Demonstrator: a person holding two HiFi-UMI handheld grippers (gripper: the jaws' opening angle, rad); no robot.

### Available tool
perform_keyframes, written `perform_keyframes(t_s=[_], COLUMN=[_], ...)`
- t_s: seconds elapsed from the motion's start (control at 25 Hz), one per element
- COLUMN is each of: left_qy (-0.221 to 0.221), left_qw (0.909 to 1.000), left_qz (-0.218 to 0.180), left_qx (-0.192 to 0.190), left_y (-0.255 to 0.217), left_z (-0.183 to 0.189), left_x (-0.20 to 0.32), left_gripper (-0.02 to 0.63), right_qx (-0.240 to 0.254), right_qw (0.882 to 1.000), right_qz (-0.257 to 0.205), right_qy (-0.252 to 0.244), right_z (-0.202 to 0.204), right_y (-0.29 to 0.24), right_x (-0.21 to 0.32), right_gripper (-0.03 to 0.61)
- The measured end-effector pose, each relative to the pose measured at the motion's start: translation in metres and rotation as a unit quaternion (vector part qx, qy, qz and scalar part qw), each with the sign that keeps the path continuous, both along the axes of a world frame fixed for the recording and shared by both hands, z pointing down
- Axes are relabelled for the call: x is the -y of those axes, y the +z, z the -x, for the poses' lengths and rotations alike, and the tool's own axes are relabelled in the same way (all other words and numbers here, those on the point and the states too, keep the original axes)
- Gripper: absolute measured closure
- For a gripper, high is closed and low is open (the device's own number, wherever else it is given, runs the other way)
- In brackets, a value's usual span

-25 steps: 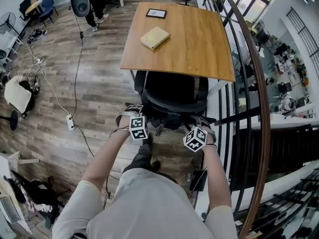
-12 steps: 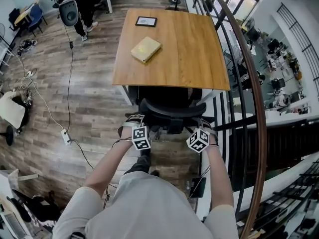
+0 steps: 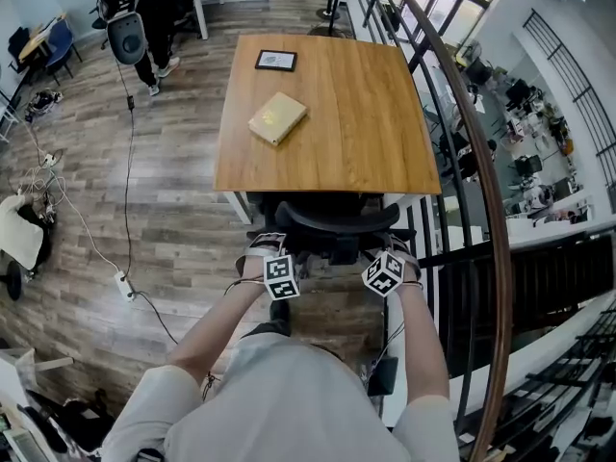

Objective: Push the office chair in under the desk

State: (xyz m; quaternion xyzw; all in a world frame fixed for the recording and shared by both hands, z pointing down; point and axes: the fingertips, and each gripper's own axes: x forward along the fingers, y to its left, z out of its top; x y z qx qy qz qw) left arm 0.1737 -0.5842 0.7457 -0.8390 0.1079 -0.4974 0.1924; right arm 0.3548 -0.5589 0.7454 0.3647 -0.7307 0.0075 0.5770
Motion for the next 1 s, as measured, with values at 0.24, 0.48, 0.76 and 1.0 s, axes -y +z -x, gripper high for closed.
perform_keyframes(t_s=[0.24, 0.48, 0.76, 1.0], left_qy=[0.002, -0.003, -0.016, -0.026], left_qw=[1.0, 1.0, 0.9998, 0.9985], left_qz=[0.005, 0.0, 0.014, 0.02], left_qx=[-0.005, -0.003, 0.007, 0.043], left_y=[-0.002, -0.003, 0.001, 0.003], left_z=[-0.006, -0.009, -0.009, -0.008], left_x=[0.026, 0.036, 0.042, 0.042], left_gripper=[0.476, 0.472, 0.469, 0.432], right_qx=[-0.017, -0.017, -0.019, -0.012], right_qw=[1.0, 1.0, 1.0, 0.999], right_qz=[-0.015, -0.019, -0.018, -0.02], right_qy=[0.011, 0.002, -0.016, -0.031], right_z=[-0.007, -0.009, -0.01, -0.01], right_y=[0.0, -0.001, 0.003, -0.002], right_x=[0.03, 0.041, 0.046, 0.047], right_gripper=[0.356, 0.356, 0.356, 0.356])
